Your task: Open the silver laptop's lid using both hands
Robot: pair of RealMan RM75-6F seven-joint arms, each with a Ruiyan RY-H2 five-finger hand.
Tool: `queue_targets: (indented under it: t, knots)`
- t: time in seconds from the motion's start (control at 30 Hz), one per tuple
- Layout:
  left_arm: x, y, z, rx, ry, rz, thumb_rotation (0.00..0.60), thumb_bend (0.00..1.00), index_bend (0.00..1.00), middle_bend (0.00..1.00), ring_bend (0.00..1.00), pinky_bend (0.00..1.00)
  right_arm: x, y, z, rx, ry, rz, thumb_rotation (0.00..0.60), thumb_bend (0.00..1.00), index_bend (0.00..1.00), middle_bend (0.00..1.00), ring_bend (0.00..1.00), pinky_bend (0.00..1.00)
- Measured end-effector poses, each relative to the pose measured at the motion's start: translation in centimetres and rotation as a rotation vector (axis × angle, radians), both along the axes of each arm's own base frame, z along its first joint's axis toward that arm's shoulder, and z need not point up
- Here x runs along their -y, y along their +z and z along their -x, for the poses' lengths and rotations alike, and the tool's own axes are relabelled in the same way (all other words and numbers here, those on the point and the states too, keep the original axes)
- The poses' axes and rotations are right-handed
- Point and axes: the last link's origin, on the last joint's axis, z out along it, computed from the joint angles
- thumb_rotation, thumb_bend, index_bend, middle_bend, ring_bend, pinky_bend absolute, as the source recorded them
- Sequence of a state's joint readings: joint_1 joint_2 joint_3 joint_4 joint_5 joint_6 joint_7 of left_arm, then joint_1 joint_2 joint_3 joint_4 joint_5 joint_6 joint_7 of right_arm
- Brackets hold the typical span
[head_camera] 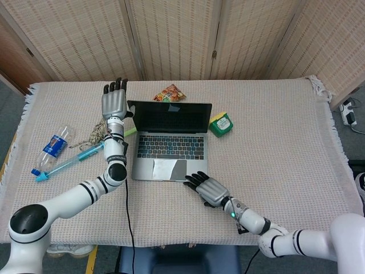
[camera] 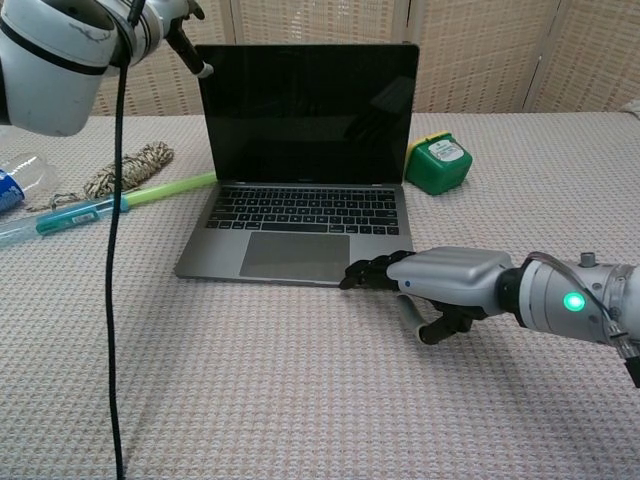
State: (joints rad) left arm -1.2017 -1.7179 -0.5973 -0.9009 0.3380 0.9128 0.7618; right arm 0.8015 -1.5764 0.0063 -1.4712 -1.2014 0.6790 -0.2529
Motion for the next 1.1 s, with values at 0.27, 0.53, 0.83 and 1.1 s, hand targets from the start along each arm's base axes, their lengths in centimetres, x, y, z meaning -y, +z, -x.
queue_targets:
  t: [0.27,0.53,0.83,1.1]
  knots:
    - [1.0,0.7,1.7,0.019,-0.043,0.023,0.600,0.43,0.00,0.00,0.00,0.00,-0.1,0.3,-0.2,0.017,0.005,0.012,0.600,0.99,0.00,0.00,0.02,0.00]
    - [3.6,1.7,4.6,0.060,-0.123,0.060,0.600,0.43,0.00,0.00,0.00,0.00,-0.5,1.7,-0.7,0.077,0.021,0.047,0.600,0.99,0.00,0.00,0.03,0.00]
    - [7.3,3.3,7.6,0.060,-0.258,0.063,0.600,0.43,0.00,0.00,0.00,0.00,-0.7,5.8,-0.1,0.134,0.046,0.140,0.600,0.99,0.00,0.00,0.06,0.00]
    - [13.6,5.0,13.2,-0.009,-0.310,0.041,0.600,0.43,0.02,0.04,0.00,0.00,-1.5,12.4,3.7,0.117,0.002,0.329,0.600,0.99,0.00,0.03,0.11,0.00]
